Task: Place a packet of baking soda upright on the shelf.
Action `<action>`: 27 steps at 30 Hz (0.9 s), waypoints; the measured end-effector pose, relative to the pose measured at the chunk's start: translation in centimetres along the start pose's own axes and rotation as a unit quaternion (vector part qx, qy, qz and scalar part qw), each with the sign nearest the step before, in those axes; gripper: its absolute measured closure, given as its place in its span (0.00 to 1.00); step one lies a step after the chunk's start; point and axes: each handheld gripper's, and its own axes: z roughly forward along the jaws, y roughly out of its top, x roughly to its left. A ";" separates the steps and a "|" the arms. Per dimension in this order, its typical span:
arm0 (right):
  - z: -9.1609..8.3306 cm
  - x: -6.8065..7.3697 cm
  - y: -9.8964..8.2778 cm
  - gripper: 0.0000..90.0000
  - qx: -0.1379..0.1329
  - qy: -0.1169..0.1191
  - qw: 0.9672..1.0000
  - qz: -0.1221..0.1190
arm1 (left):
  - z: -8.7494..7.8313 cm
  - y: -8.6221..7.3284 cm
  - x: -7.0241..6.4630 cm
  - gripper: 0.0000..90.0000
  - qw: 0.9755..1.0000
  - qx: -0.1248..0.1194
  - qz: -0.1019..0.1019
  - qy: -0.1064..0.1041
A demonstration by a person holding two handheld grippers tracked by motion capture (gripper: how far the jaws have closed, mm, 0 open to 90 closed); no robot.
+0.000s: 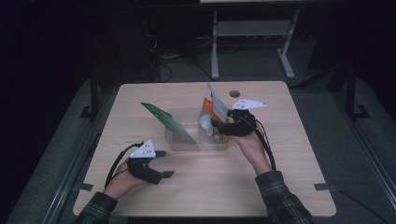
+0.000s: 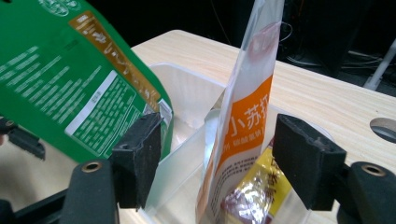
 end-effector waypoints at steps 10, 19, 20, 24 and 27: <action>-2.3 0.0 -0.8 0.31 0.014 0.002 1.000 -0.012 | 0.1 0.0 0.0 0.20 1.000 0.003 0.006 -0.002; -4.9 -0.6 -1.9 0.29 0.004 0.024 0.999 -0.022 | -0.8 -0.3 0.1 0.19 1.000 -0.006 -0.004 0.004; -5.3 -0.6 -2.1 0.29 0.006 0.026 0.999 -0.024 | -1.0 -0.5 0.0 0.19 1.000 -0.006 -0.007 0.005; -6.7 -0.7 -3.1 0.29 0.012 0.032 0.999 -0.037 | -2.0 -1.4 0.0 0.19 1.000 -0.009 -0.017 0.015; -7.8 -0.6 -3.9 0.29 0.018 0.039 0.998 -0.035 | -2.3 -1.7 0.1 0.19 1.000 -0.010 -0.022 0.019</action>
